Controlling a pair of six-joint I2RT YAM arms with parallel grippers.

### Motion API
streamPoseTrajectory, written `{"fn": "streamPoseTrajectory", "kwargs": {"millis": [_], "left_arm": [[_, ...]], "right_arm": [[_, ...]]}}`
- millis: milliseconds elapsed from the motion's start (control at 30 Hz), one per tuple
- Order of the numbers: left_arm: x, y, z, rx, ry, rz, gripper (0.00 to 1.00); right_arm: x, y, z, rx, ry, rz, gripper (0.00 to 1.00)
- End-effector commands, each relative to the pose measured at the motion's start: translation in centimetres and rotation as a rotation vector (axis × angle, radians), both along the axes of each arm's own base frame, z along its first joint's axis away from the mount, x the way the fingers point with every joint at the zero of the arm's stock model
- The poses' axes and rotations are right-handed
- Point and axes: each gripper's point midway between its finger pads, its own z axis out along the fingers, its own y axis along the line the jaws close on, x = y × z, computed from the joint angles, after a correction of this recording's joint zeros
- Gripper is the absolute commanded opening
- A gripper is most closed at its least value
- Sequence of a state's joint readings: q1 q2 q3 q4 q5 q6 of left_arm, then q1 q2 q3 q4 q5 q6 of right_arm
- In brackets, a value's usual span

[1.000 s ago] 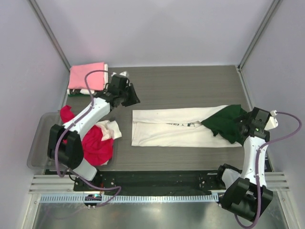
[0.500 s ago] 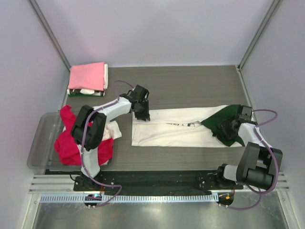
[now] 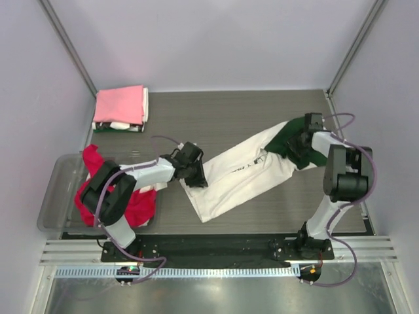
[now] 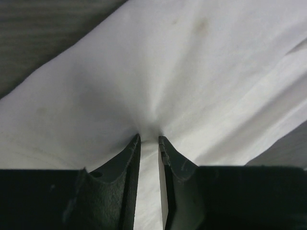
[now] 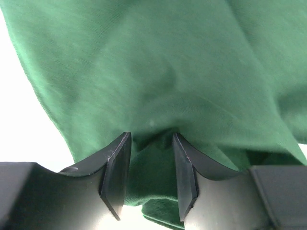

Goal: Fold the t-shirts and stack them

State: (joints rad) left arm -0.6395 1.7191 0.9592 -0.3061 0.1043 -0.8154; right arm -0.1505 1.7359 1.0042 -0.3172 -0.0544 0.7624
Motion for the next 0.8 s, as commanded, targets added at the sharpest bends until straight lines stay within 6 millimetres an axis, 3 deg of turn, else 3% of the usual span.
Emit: {"fn": "streamPoseTrajectory", "kwargs": {"millis": [0, 33, 67, 100, 133, 167, 200, 300, 367, 400, 533, 767], "left_arm": [[-7.5, 0.3, -4.1, 0.047, 0.205, 0.026, 0.23], [-8.6, 0.1, -4.1, 0.042, 0.216, 0.033, 0.23], [-9.2, -0.7, -3.9, 0.027, 0.226, 0.053, 0.23], [-9.8, -1.7, -3.6, 0.016, 0.225, 0.048, 0.23], [-11.3, -3.7, -3.0, 0.002, 0.217, -0.005, 0.23], [-12.1, -5.0, -2.7, -0.007, 0.22, -0.025, 0.23], [-13.9, -6.7, -2.2, -0.021, 0.23, -0.059, 0.24], [-16.5, -10.2, -1.3, -0.051, 0.246, -0.101, 0.24], [-17.4, -11.2, -1.0, -0.058, 0.247, -0.119, 0.23], [-17.9, -11.7, -1.1, -0.056, 0.251, -0.132, 0.22], [-17.8, -11.6, -1.2, -0.05, 0.243, -0.138, 0.19], [-17.5, -11.7, -0.6, -0.021, 0.219, -0.178, 0.18]], "right_arm": [[4.0, 4.1, -2.2, 0.005, -0.004, 0.103, 0.46], [4.7, 5.1, -4.0, 0.016, 0.028, 0.134, 0.46], [7.2, 6.7, -3.1, 0.043, -0.019, 0.194, 0.44], [8.4, 7.2, -3.3, 0.057, -0.03, 0.221, 0.43], [9.0, 10.5, -3.4, 0.073, -0.032, 0.301, 0.43], [10.9, 11.7, -4.1, 0.086, -0.041, 0.334, 0.42], [11.6, 13.0, -4.0, 0.111, -0.054, 0.376, 0.43], [13.7, 16.8, -4.7, 0.128, -0.071, 0.482, 0.48], [15.1, 18.5, -4.0, 0.123, -0.093, 0.521, 0.5], [15.1, 18.7, -5.2, 0.12, -0.071, 0.528, 0.5], [16.2, 18.8, -5.5, 0.101, -0.069, 0.521, 0.51], [17.3, 18.8, -4.5, 0.087, -0.095, 0.484, 0.51]]}}
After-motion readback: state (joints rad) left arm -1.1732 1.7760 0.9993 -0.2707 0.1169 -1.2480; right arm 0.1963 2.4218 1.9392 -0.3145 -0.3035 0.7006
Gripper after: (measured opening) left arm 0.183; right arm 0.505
